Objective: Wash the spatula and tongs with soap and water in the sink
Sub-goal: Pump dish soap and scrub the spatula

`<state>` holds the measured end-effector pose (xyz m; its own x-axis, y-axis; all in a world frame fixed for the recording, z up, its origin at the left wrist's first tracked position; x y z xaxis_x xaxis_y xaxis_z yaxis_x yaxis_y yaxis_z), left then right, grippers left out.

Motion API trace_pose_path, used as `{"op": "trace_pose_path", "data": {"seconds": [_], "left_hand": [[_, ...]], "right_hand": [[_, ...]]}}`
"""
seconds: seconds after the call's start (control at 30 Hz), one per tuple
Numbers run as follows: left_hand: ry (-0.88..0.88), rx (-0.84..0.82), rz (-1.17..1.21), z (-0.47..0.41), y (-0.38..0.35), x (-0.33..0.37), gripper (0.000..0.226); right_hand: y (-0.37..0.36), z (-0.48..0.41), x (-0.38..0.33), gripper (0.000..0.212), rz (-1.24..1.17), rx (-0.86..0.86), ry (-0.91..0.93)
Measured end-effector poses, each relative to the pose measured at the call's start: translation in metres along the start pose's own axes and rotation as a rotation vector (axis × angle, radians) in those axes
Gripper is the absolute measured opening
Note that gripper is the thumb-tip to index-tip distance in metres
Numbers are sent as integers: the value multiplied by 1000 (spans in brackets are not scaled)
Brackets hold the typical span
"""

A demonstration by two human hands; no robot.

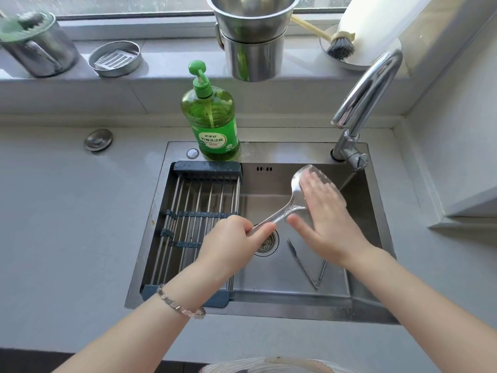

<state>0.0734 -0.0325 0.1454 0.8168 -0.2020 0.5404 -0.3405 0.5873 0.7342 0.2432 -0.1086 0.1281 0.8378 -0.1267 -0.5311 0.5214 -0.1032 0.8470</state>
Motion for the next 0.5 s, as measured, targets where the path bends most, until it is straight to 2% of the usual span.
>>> {"op": "trace_pose_path", "data": {"seconds": [0.07,0.17,0.2,0.3,0.33,0.43,0.5], "left_hand": [[-37,3,-109,2,-1,2,55],[-64,-4,-201,3,-2,2,58],[-58,-1,-215,3,-1,1,59],[-55,13,-245,4,0,-2,59],[-65,14,-257,5,0,-2,59],[-106,4,-278,8,-1,-2,57],[-126,16,-309,8,-1,-2,57]], "right_hand": [[-2,-10,14,115,56,-124,-43],[1,-19,18,126,-14,-112,-170],[-1,-17,12,126,10,-126,-120],[-12,-3,-6,109,150,-201,190],[-12,-3,-3,106,144,-213,222],[0,-17,21,117,-3,-141,-13],[2,-19,16,120,21,-136,5]]}}
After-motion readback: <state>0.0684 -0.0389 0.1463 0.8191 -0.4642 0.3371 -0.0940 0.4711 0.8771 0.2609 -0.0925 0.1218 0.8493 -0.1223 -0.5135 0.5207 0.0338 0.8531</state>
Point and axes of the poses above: each hand's wrist, its own z-axis away from the middle knuckle, its own y-axis out of the back of the hand, x = y × z, the point moved 1 cm from there along -z, towards the middle knuckle, and after that the axes turned 1 degree about y, right-handed, at the moved point
